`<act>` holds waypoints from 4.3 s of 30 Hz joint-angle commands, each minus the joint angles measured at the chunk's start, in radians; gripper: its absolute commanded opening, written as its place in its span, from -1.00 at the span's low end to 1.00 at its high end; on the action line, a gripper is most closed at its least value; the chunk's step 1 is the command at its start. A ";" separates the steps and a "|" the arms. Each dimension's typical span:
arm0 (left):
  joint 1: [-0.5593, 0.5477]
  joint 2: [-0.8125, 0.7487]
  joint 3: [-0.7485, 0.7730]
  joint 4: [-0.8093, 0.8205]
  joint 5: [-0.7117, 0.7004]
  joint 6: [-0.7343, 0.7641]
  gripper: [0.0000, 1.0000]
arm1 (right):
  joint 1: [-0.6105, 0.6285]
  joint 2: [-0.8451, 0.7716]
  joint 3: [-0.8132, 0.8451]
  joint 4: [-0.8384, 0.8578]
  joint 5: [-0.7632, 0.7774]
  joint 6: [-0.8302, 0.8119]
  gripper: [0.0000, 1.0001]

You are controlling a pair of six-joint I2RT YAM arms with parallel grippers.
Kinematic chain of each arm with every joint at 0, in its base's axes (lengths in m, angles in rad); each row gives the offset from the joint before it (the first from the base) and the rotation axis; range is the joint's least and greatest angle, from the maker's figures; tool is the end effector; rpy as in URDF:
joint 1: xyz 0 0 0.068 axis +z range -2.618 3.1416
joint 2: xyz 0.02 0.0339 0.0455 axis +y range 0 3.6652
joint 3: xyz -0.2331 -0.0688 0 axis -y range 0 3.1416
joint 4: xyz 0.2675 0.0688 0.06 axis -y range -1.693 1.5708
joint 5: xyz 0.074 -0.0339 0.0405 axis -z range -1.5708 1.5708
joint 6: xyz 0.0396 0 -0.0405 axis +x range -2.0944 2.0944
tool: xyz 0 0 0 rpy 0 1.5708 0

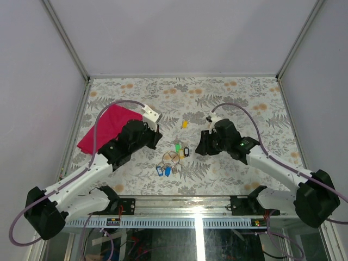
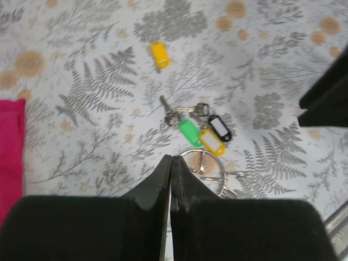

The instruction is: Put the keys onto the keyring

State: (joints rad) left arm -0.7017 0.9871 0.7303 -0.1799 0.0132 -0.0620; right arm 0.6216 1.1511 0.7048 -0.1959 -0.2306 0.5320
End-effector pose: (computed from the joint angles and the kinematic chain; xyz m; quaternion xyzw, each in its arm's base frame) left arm 0.2047 -0.1737 0.2501 0.2686 0.7996 -0.2053 0.4964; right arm 0.2243 0.1718 0.1976 -0.0912 0.8850 0.3288 0.3168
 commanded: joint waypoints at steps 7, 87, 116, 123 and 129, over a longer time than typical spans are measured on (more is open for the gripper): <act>0.139 0.099 0.076 -0.144 -0.029 -0.065 -0.19 | 0.184 0.194 0.127 0.049 0.138 0.021 -0.10; -0.232 -0.452 -0.187 0.461 0.068 0.501 0.47 | 0.247 0.213 0.918 -0.865 -0.138 -0.272 -1.00; -0.523 -0.305 -0.156 0.510 0.028 0.802 0.13 | 0.247 0.320 1.096 -0.976 -0.195 -0.298 -1.00; -0.551 -0.260 -0.145 0.514 -0.027 0.840 0.09 | 0.247 0.308 1.088 -0.964 -0.217 -0.283 -1.00; -0.562 -0.218 -0.168 0.553 -0.118 0.970 -0.06 | 0.247 0.299 1.084 -0.975 -0.242 -0.279 -1.00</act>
State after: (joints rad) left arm -1.2533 0.7525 0.5564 0.2638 -0.0227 0.8062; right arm 0.8623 1.4597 1.7531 -1.1618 -0.4156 0.2394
